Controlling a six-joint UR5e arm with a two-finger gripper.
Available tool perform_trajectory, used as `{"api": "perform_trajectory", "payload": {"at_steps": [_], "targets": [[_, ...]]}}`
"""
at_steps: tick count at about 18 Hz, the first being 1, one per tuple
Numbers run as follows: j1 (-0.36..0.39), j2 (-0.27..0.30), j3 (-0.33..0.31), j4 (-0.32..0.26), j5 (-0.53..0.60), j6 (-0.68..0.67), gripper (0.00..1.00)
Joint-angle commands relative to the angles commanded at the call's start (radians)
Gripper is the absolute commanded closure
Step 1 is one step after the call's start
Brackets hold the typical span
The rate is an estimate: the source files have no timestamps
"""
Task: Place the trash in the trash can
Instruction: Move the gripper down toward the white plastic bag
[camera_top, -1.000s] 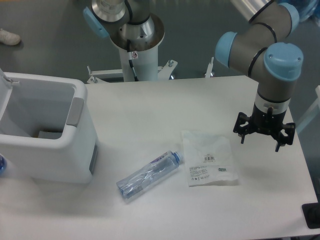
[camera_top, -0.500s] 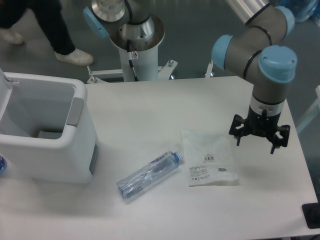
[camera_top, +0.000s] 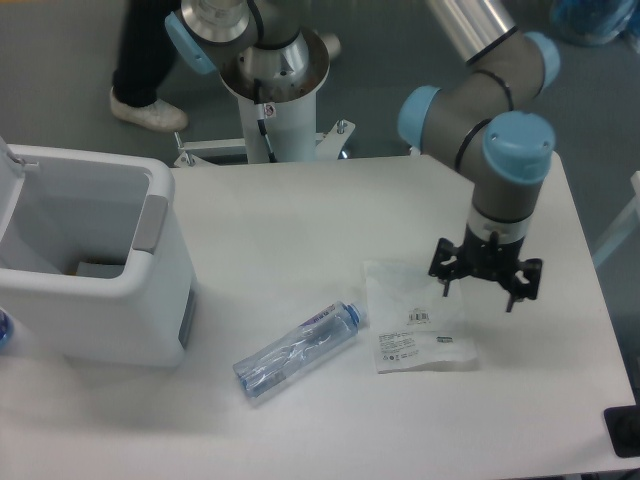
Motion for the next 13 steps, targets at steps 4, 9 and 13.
{"api": "perform_trajectory", "payload": {"at_steps": [4, 9, 13], "targets": [[-0.052, 0.005, -0.078, -0.002, 0.124, 0.003, 0.00], [-0.069, -0.003, -0.044, 0.000, 0.137, 0.008, 0.00], [-0.063, -0.135, 0.202, -0.021, 0.111, 0.021, 0.00]]}}
